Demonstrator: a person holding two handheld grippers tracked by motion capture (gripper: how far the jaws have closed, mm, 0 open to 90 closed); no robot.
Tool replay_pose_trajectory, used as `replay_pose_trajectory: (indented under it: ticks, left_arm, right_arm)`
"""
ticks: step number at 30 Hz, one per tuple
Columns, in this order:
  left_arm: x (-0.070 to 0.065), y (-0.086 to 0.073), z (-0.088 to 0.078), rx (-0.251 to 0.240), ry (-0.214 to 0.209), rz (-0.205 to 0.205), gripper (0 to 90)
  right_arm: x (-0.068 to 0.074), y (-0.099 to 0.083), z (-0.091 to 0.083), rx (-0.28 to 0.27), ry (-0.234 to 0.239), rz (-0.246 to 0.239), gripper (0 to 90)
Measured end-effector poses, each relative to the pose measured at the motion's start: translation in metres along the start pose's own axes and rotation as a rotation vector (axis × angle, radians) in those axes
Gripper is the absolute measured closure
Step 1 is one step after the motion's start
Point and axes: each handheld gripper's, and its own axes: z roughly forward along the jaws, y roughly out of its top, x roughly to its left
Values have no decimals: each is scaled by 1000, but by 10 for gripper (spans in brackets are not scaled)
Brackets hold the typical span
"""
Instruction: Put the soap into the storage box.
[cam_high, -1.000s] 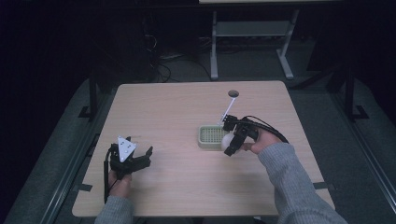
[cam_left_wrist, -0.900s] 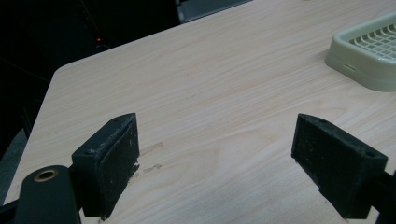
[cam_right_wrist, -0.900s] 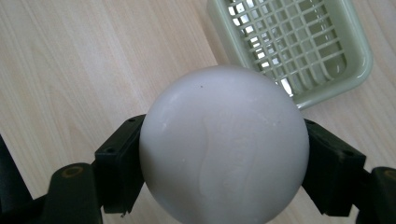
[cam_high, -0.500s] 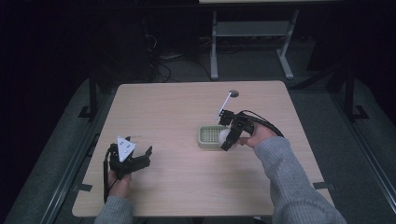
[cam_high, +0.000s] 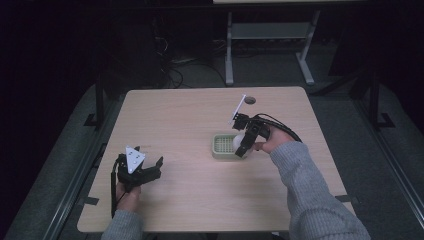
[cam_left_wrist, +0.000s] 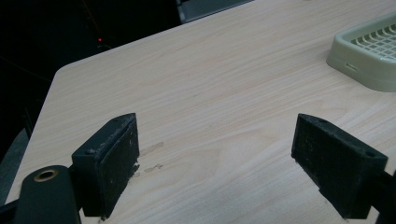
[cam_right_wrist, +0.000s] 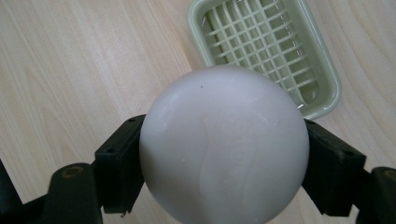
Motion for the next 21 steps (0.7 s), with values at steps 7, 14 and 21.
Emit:
replay_pose_trajectory:
  ticks: [7, 14, 21]
  left_arm:
    - [0, 0, 0, 0, 2, 2, 148]
    - [0, 0, 0, 0, 0, 3, 148]
    - [0, 0, 0, 1, 0, 4, 148]
  right_arm:
    - [-3, 4, 2, 19, -3, -1, 236]
    - [-4, 13, 1, 30, -7, -7, 235]
    - [-8, 17, 5, 37, 0, -2, 235]
